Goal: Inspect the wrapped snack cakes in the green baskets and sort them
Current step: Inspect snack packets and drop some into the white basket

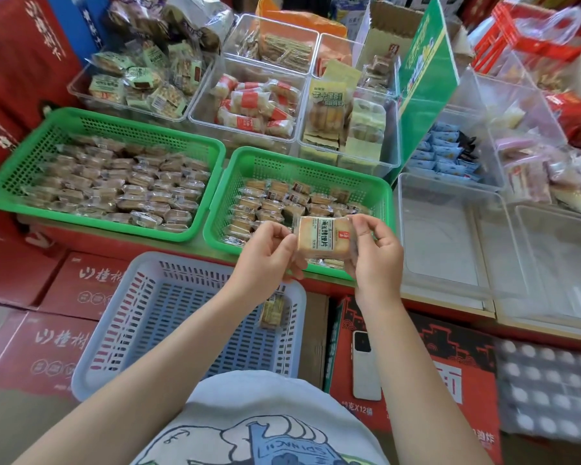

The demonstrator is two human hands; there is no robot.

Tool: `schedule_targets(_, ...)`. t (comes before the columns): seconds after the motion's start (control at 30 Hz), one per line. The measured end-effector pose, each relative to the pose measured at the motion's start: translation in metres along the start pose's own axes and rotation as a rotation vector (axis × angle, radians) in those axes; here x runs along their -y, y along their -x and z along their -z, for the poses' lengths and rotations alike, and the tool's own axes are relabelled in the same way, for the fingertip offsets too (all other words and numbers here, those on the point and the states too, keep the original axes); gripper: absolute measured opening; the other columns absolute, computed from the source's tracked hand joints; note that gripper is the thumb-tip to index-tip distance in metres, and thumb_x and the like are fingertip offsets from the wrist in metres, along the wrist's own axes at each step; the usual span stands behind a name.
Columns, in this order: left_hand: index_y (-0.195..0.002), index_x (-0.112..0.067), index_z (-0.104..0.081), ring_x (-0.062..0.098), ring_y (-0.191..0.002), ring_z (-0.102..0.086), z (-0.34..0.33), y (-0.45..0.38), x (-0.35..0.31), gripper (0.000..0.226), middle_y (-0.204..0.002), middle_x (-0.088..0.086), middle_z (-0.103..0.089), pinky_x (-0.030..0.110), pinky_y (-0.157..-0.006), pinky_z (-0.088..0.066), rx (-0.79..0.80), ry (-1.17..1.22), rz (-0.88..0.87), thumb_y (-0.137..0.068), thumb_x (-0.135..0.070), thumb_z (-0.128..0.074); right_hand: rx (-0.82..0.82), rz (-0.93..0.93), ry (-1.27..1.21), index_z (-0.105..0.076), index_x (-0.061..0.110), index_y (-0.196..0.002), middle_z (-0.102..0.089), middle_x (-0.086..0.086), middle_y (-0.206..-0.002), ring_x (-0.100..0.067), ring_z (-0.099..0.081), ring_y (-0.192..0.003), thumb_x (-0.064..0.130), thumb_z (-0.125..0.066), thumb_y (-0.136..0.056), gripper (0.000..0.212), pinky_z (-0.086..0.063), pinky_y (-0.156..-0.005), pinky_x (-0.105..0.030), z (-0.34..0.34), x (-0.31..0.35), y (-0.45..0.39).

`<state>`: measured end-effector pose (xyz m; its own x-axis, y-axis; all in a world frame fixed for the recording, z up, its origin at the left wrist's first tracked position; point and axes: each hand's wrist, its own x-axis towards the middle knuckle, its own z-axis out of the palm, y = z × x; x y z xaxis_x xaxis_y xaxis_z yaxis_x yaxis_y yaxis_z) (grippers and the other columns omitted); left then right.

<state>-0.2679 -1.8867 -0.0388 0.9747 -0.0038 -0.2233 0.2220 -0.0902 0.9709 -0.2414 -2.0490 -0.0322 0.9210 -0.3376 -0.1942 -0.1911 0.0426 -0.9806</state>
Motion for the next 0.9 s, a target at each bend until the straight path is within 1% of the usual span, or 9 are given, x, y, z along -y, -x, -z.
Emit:
schedule_targets(0.1,-0.1,-0.016,-0.048,0.023,-0.069,-0.07,0.005,0.001,-0.001,0.008,-0.081,0.007,-0.074,0.024,-0.059,-0.053,0.008,0.006,-0.06,-0.103,-0.015,-0.056,-0.036,-0.156,-0.154,-0.067,0.016,-0.094,-0.064,0.0,-0.071,-0.001,-0.051,-0.043,0.024,-0.059,-0.1,0.013,-0.035,-0.036,-0.018,-0.005,0.001,0.003)
schedule_targets(0.23,-0.099,-0.023,-0.062,0.015,-0.076,-0.071,0.014,-0.002,0.003,0.005,-0.088,0.0,-0.075,0.024,-0.064,-0.055,0.051,-0.046,-0.099,-0.097,-0.023,-0.066,-0.072,-0.187,-0.156,-0.066,0.018,-0.093,-0.065,-0.006,-0.077,-0.002,-0.048,-0.04,0.023,-0.058,-0.101,0.013,-0.033,-0.034,-0.018,-0.009,-0.003,0.0)
schedule_targets(0.33,-0.099,-0.019,-0.066,0.014,-0.075,-0.071,0.015,-0.005,0.009,0.015,-0.086,0.0,-0.073,0.024,-0.065,-0.058,-0.01,-0.126,-0.132,-0.089,-0.025,-0.076,-0.055,-0.204,-0.164,-0.066,0.018,-0.092,-0.063,-0.003,-0.07,-0.005,-0.045,-0.038,0.023,-0.058,-0.101,0.013,-0.031,-0.033,-0.018,-0.013,-0.004,-0.004)
schedule_targets(0.5,-0.094,-0.005,-0.07,0.02,-0.07,-0.074,0.02,-0.018,0.015,0.002,-0.081,0.006,-0.077,0.025,-0.062,-0.058,-0.011,0.06,0.006,-0.093,-0.005,-0.069,-0.01,-0.267,-0.206,-0.063,0.014,-0.089,-0.063,-0.003,-0.065,-0.009,-0.039,-0.036,0.022,-0.057,-0.101,0.016,-0.025,-0.031,-0.018,-0.019,-0.008,-0.011)
schedule_targets(0.57,-0.096,-0.004,-0.069,0.021,-0.07,-0.072,0.02,-0.022,0.017,0.008,-0.082,0.007,-0.076,0.025,-0.062,-0.058,0.016,0.177,0.071,-0.098,-0.006,-0.062,-0.006,-0.283,-0.208,-0.063,0.012,-0.091,-0.061,-0.001,-0.062,-0.008,-0.039,-0.035,0.023,-0.057,-0.101,0.016,-0.025,-0.031,-0.019,-0.021,-0.01,-0.014)
schedule_targets(0.67,-0.102,-0.006,-0.063,0.022,-0.077,-0.073,0.019,-0.033,0.021,0.015,-0.091,0.012,-0.073,0.03,-0.062,-0.059,0.009,0.329,0.232,-0.103,-0.019,-0.055,-0.006,-0.248,-0.149,-0.064,0.009,-0.098,-0.06,0.001,-0.062,-0.004,-0.044,-0.036,0.023,-0.055,-0.102,0.017,-0.028,-0.031,-0.019,-0.023,-0.01,-0.02)
schedule_targets(0.77,-0.117,-0.013,-0.061,0.022,-0.096,-0.072,0.02,-0.049,0.029,0.028,-0.109,0.014,-0.07,0.034,-0.065,-0.06,0.053,0.376,0.318,-0.096,-0.03,-0.066,0.048,-0.16,-0.013,-0.067,0.01,-0.099,-0.066,-0.001,-0.071,-0.002,-0.054,-0.043,0.023,-0.055,-0.102,0.018,-0.036,-0.035,-0.017,-0.028,-0.014,-0.025)
schedule_targets(0.83,-0.123,-0.015,-0.06,0.017,-0.091,-0.072,0.02,-0.059,0.033,0.032,-0.107,0.012,-0.069,0.033,-0.066,-0.06,0.057,0.469,0.343,-0.093,-0.02,-0.07,0.104,-0.084,0.125,-0.067,0.022,-0.097,-0.068,0.005,-0.075,-0.005,-0.059,-0.054,0.032,-0.053,-0.103,0.018,-0.046,-0.046,-0.022,-0.03,-0.019,-0.032)
schedule_targets(0.9,-0.124,-0.014,-0.059,0.012,-0.082,-0.072,0.021,-0.07,0.034,0.032,-0.103,0.006,-0.07,0.03,-0.064,-0.059,0.015,0.512,0.337,-0.093,-0.01,-0.068,0.237,-0.061,0.305,-0.061,0.033,-0.108,-0.068,0.01,-0.088,-0.006,-0.061,-0.069,0.048,-0.049,-0.101,0.021,-0.049,-0.063,-0.026,-0.031,-0.024,-0.042)
